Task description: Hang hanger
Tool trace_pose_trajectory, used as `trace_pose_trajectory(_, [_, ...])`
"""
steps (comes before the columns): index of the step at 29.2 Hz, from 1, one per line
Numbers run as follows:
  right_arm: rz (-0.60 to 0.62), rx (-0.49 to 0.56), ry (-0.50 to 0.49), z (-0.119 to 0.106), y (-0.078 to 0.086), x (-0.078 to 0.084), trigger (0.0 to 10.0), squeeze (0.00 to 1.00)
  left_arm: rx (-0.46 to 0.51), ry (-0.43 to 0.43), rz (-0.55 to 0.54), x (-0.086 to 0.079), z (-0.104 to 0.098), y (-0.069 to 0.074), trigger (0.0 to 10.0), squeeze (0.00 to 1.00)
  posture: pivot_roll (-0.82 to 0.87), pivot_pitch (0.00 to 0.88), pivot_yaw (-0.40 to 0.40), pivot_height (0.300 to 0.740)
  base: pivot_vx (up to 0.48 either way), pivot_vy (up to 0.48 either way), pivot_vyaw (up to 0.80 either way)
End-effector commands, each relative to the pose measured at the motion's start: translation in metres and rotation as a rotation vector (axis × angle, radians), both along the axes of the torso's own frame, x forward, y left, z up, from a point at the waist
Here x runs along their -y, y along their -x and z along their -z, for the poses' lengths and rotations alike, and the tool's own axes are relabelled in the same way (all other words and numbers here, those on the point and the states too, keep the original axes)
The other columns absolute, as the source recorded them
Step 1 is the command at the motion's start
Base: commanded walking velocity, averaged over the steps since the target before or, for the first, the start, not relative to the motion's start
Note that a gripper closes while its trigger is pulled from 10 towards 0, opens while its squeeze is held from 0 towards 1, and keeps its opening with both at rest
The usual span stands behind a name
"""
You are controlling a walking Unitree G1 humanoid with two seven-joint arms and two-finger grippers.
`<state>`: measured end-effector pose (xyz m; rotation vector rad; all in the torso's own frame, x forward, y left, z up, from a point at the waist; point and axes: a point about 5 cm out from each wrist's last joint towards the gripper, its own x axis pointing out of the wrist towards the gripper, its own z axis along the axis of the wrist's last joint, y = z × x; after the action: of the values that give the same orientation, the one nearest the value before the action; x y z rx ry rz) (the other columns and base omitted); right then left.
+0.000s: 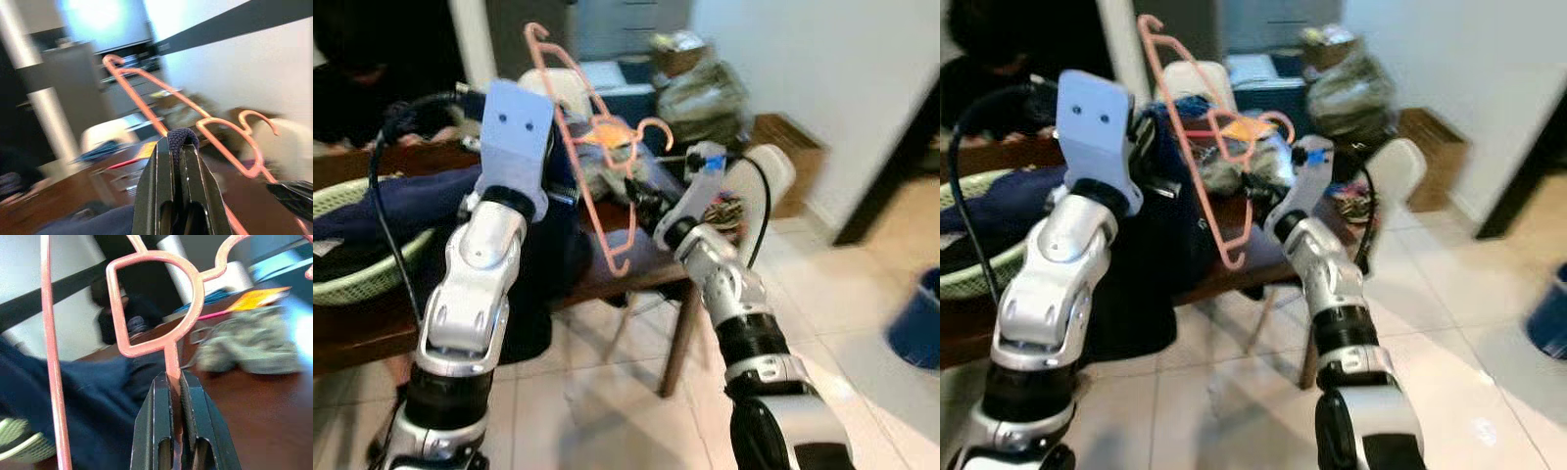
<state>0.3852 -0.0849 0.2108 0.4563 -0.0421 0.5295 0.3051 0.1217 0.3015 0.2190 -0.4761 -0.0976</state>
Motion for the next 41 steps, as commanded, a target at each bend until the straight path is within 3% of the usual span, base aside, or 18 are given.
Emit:
trace_pose_trajectory(1, [0.02, 0.007, 0.001, 0.0, -0.001, 0.003, 10.0, 0.0, 0.021, -0.006, 0.046, 0.007, -0.002, 0.003, 10.0, 0.0, 0.09, 0.0, -0.002, 0.74, 0.0, 0.0, -0.8])
trace_pose_trajectory(8, [0.114, -0.008, 0.041, 0.001, -0.006, 0.017, 10.0, 0.0, -0.016, -0.096, 0.08, 0.012, 0.017, 0.003, 10.0, 0.0, 0.09, 0.0, -0.001, 0.74, 0.0, 0.0, -0.8])
trace_pose_trajectory(15, [0.152, -0.02, 0.06, 0.004, -0.007, 0.024, 10.0, 0.0, -0.023, -0.105, 0.066, 0.01, 0.023, 0.002, 10.0, 0.0, 0.09, 0.0, -0.005, 0.74, 0.0, 0.0, -0.8])
trace_pose_trajectory(21, [0.163, -0.017, 0.076, 0.004, -0.008, 0.023, 10.0, 0.0, -0.085, -0.09, 0.038, 0.004, 0.046, -0.001, 10.0, 0.0, 0.08, 0.0, -0.004, 0.74, 0.0, 0.0, -0.8])
trace_pose_trajectory(27, [0.183, -0.018, 0.086, 0.005, -0.009, 0.026, 10.0, 0.0, -0.107, -0.076, 0.089, 0.01, 0.053, 0.001, 10.0, 0.0, 0.08, 0.0, -0.005, 0.74, 0.0, 0.0, -0.8])
trace_pose_trajectory(30, [0.192, -0.021, 0.088, 0.005, -0.009, 0.029, 10.0, 0.0, -0.163, -0.081, 0.279, 0.036, 0.067, 0.009, 10.0, 0.0, 0.08, 0.0, -0.004, 0.74, 0.0, 0.0, -0.8])
trace_pose_trajectory(32, [0.192, -0.02, 0.089, 0.005, -0.01, 0.03, 10.0, 0.0, -0.22, -0.147, 0.447, 0.059, 0.083, 0.02, 10.0, 0.0, 0.08, 0.0, -0.004, 0.74, 0.0, 0.0, -0.8])
trace_pose_trajectory(34, [0.192, -0.02, 0.089, 0.005, -0.01, 0.03, 10.0, 0.0, -0.222, -0.152, 0.455, 0.061, 0.083, 0.021, 10.0, 0.0, 0.08, 0.0, -0.004, 0.74, 0.0, 0.0, -0.8])
trace_pose_trajectory(39, [0.207, -0.019, 0.092, 0.006, -0.01, 0.037, 10.0, 0.0, -0.296, -0.126, 0.575, 0.082, 0.107, 0.033, 10.0, 0.0, 0.08, 0.0, -0.006, 0.74, 0.0, 0.0, -0.8])
trace_pose_trajectory(41, [0.24, -0.026, 0.108, 0.009, -0.011, 0.048, 10.0, 0.0, -0.324, -0.107, 0.598, 0.088, 0.115, 0.034, 10.0, 0.0, 0.06, 0.0, -0.009, 0.74, 0.0, 0.0, -0.8])
